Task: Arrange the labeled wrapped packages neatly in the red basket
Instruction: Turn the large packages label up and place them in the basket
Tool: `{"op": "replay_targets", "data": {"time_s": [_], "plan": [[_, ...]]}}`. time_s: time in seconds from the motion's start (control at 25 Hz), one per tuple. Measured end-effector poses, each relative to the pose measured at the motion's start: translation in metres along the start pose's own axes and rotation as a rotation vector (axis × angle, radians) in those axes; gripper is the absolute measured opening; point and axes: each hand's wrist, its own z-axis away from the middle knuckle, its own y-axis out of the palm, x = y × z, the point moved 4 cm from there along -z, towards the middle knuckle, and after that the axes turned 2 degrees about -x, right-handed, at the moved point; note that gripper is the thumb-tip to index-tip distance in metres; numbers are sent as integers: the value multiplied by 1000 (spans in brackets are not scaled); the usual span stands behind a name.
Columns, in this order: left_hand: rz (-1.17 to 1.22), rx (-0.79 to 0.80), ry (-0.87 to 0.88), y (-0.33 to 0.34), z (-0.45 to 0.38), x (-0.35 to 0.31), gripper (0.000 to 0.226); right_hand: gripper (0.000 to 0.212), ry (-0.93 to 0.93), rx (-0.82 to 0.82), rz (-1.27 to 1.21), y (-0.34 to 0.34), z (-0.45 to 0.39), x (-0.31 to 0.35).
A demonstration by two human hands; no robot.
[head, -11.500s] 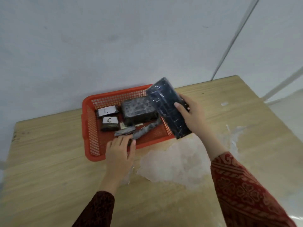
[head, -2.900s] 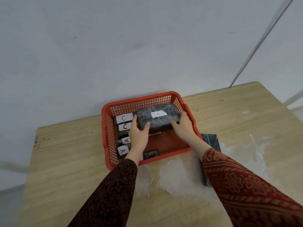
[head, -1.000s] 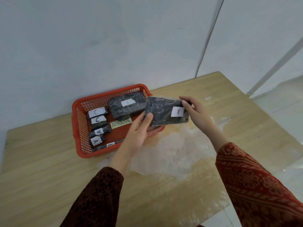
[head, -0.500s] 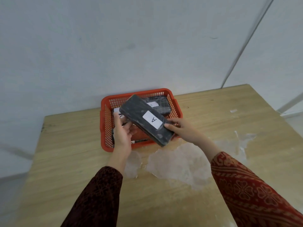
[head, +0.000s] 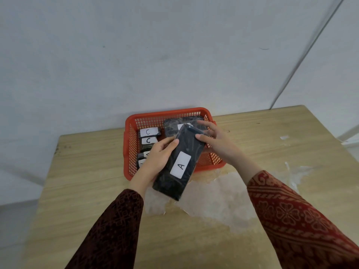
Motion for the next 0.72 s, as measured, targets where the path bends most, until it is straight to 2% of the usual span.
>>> {"op": "replay_targets", "data": {"time_s": [0.12,0.2,0.24,0.32,0.4,0.52,0.6,0.72], "plan": [[-195,-65,-63,-19,-6,16,18,24,35,-196,-69,-18,-8,-7],[-62,-171,-149,-32,-7,33,20,23,86,-335,-158,-29,-9,-17],[28,-234,-191,-36,-7,41,24,24,97,-380,-114,-31,-9,-22],[108,-372,-233,-38,-12,55,32,22,71,-428,203,-31,-9,-30],[47,-485,-244,-37,-18,62,34,22,23,-445,492,-27,-8,-34],[-147,-541,-194,-30,-24,64,33,35,9,-411,786,-23,-8,-40],[-243,-513,-146,-29,-27,64,32,40,23,-319,991,-20,-9,-45],[-367,-384,-130,-25,-31,70,32,42,43,-247,1013,-13,-9,-49]]}}
